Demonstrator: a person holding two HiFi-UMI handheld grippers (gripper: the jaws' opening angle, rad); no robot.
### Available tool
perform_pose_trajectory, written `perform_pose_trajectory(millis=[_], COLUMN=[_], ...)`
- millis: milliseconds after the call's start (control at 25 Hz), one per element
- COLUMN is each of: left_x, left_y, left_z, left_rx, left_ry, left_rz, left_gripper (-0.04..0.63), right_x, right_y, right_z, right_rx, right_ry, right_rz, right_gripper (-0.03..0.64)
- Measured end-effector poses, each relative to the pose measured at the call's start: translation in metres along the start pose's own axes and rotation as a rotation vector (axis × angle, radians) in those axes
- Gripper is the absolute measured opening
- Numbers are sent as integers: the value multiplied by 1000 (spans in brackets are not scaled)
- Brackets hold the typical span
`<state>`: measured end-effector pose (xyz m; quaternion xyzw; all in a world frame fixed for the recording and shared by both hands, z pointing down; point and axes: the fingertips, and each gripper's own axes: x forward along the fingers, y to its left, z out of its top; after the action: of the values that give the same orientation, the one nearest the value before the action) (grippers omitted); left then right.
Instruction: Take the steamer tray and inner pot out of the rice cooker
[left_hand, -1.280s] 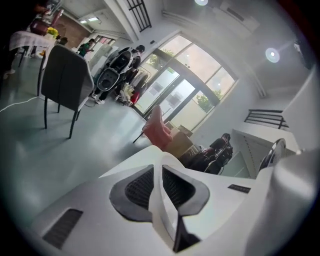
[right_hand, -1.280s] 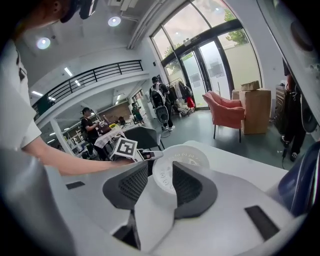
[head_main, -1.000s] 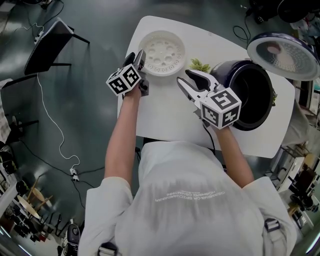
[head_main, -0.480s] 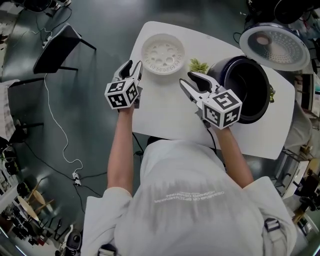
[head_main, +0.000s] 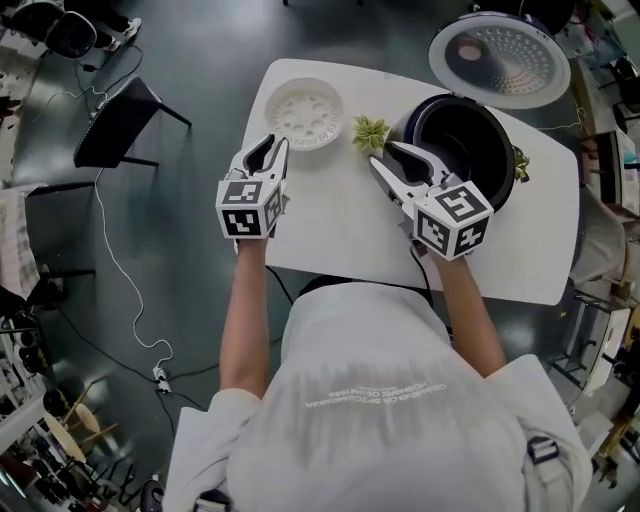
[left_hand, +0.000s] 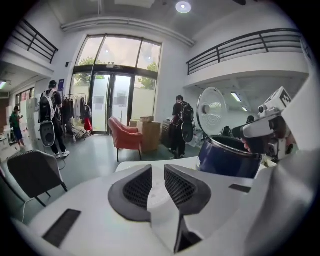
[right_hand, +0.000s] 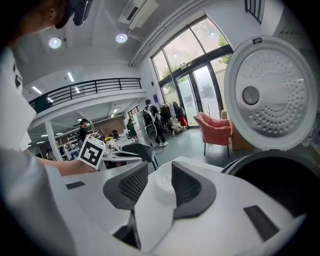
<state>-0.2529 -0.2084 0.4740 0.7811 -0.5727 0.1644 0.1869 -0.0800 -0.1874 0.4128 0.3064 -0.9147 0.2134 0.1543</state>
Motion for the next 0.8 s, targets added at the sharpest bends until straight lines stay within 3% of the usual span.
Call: perform_pose_trajectory(millis=[80,480,640,800], left_x=[-4,16,33,54], left_y=[-15,-130,-179,-223], left_z=[13,75,85,74], left_rx=[4,108,152,194], left_ry=[-30,-112,-83,9], left_rz=[2,-158,-240,-307], left_gripper=[57,55,55,55], right_x=[-19,-121,-161,-193], right_y=[-8,-85,-119,-153], right_z=[4,10,12,2], right_rx=[-5,28,36,60], right_ry=[-22,-103,-123,-133], right_rz=[-23,-197,-270,-324], right_gripper=[161,155,153,152])
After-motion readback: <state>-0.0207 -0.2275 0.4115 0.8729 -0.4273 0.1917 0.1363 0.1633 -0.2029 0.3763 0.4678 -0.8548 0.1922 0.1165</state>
